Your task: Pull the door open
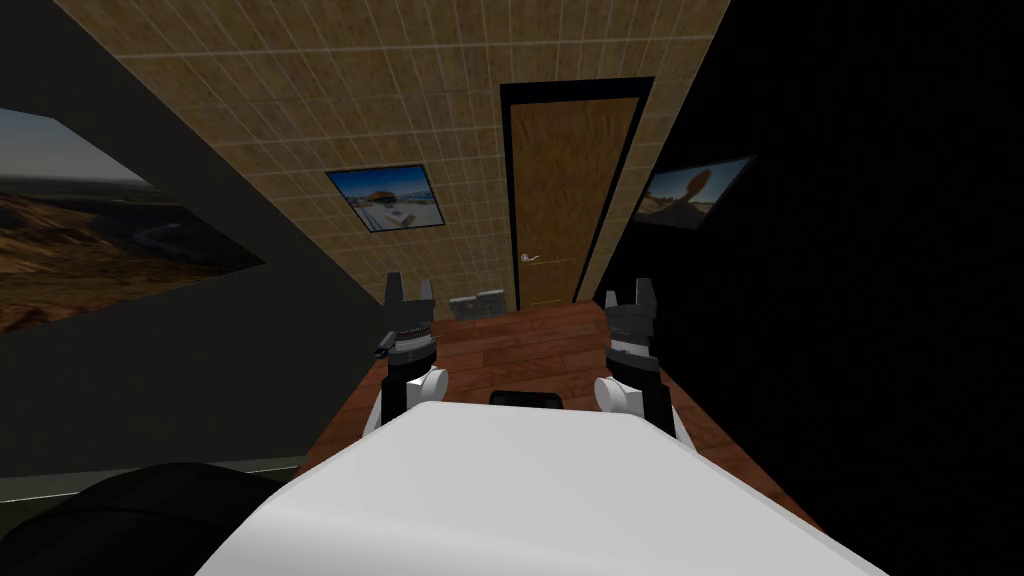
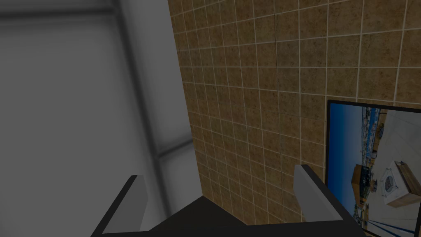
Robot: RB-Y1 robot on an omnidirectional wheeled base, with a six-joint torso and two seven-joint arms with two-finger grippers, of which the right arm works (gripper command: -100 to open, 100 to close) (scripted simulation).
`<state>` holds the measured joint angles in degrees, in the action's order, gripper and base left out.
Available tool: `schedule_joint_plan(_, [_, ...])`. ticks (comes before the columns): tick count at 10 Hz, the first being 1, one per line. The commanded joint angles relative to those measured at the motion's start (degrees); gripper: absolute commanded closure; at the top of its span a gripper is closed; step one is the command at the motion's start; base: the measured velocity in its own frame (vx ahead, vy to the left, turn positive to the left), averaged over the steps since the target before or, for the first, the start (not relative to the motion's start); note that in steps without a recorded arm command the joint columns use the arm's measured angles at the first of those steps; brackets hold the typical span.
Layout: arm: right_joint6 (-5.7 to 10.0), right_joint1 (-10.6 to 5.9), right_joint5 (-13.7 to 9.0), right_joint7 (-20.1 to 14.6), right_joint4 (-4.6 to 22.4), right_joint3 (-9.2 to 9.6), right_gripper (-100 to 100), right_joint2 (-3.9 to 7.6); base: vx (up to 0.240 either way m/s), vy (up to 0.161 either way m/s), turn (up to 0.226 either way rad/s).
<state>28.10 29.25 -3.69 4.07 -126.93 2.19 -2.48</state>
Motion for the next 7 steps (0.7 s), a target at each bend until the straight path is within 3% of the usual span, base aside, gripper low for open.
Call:
schedule_joint_plan(1, [0.25, -0.91, 0.28, -0.43, 2.02, -0.17, -100, 0.96, -0.012, 0.031, 0.035])
schedule_joint_plan(7, [1.21, -4.36, 1.35, -2.06, 9.68, -0.81, -100, 3.76, 0.141, 0.019, 0.023])
